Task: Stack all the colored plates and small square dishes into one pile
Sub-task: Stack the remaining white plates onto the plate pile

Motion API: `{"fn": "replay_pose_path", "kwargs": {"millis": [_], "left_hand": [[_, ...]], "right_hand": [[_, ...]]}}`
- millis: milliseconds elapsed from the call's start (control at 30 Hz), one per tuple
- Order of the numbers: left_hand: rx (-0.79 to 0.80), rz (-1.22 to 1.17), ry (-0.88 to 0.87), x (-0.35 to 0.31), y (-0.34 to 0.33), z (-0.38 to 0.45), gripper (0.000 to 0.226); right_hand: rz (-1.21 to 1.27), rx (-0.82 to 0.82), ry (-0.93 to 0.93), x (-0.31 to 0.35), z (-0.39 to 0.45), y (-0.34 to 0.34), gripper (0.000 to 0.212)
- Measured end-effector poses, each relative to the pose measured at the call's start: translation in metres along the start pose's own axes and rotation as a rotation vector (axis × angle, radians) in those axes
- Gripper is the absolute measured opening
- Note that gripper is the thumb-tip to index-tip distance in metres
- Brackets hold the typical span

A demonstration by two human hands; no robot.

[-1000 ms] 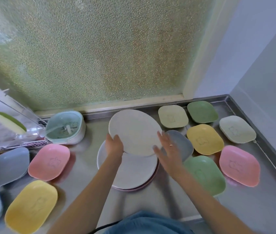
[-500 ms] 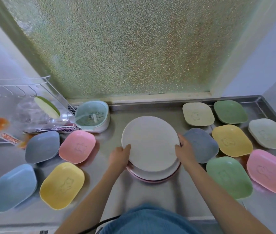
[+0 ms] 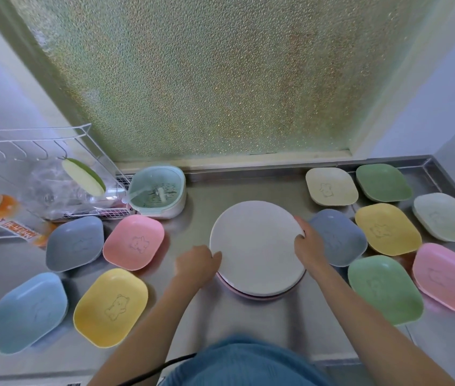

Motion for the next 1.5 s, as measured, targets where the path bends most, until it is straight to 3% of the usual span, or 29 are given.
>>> {"fn": "replay_pose_path", "kwargs": {"millis": [100,267,400,700,867,1033,1200,1500], "left_hand": [[-0.159,-0.112,-0.036,0.005,0.007,0.011,0.044],[0.032,-0.444,-0.129,-0.006,-0.008,0.027,0.054],[0.047,-0.672,-0.104,-0.008,-0.015,0.025,0.048],[0.02,-0.734,-0.083,-0.005,-0.019,0.028,0.046],[-0.002,-0.817,-0.068,-0.007,-0.021,0.025,0.048],[-0.012,-0.838,-0.059,-0.01,-0.02,0.023,0.046],[-0.017,-0.841,-0.033,-0.011,-0.018,0.02,0.046],[0.007,-0.849,0.01,-0.01,-0.017,0.017,0.042]], "right_hand": [[0.014,0.062,0.038,0.001,0.001,-0.003,0.049],[0.002,-0.039,0.036,-0.004,-0.005,-0.008,0.046],[0.045,-0.041,0.129,-0.005,-0.017,-0.007,0.047],[0.003,-0.163,0.147,-0.016,-0.007,-0.017,0.044],[0.065,-0.164,-0.033,-0.033,-0.005,-0.018,0.035],[-0.043,-0.162,0.007,-0.027,-0.006,-0.013,0.049],[-0.077,-0.023,0.019,-0.022,0.003,-0.007,0.042],[-0.442,0.159,0.225,0.011,0.035,0.008,0.048]]}}
Point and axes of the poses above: each hand's wrist, its own z-axis towards the middle knuckle, its own y-axis out of the back of the hand, x = y × z, the point moved 5 cm from there along z, towards the middle knuckle, and after that the axes turned 13 degrees about -z, right-handed, at the moved point
